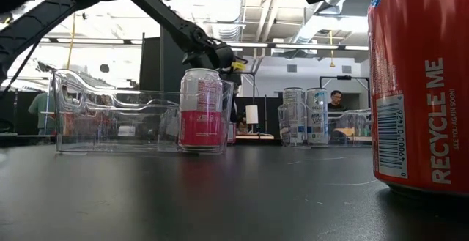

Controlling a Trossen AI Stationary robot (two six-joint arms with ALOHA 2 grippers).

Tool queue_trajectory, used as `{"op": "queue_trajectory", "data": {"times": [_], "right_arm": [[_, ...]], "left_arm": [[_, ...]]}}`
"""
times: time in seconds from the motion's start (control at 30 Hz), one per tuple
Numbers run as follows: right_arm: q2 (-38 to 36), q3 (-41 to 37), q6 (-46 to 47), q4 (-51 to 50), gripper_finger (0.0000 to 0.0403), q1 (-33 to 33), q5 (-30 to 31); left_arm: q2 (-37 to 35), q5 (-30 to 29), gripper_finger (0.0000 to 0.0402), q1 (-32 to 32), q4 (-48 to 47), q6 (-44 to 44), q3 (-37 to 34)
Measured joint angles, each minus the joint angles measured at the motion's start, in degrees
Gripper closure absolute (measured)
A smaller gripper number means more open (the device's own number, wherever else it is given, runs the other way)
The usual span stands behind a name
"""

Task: Sort soda cans
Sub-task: Put the top pink-white soda can into the bottom transparent bin

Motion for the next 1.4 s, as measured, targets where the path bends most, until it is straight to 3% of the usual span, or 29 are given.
{"op": "queue_trajectory", "data": {"times": [0.2,0.53,0.67,0.83,1.0,1.23,1.4], "right_arm": [[0.0,0.0,0.0,0.0,0.0075,0.0,0.0],[0.0,0.0,0.0,0.0,0.0075,0.0,0.0],[0.0,0.0,0.4,-0.5,0.0075,0.4,0.0],[0.0,0.0,0.9,-0.9,0.0075,0.8,0.0],[0.0,0.0,0.9,-0.9,0.0075,0.8,0.0],[0.0,0.0,0.9,-0.9,0.0075,0.8,0.0],[0.0,0.0,0.9,-0.9,0.0075,0.8,0.0]], "left_arm": [[-3.5,0.3,0.0110,-0.9,-5.0,2.7,-0.4],[-17.2,-1.9,0.0111,-3.3,-5.1,5.1,-0.3],[-24.7,-3.5,0.0111,-5.6,-11.7,5.5,-0.1],[-33.6,-11.9,0.0111,-11.0,-20.5,2.6,-0.1],[-40.2,-12.9,0.0111,-17.4,-28.2,-5.1,-0.6],[-47.0,-17.6,0.0111,-26.5,-27.4,-15.7,-13.0],[-49.7,-19.2,0.0111,-30.8,-18.9,-19.9,-24.7]]}}
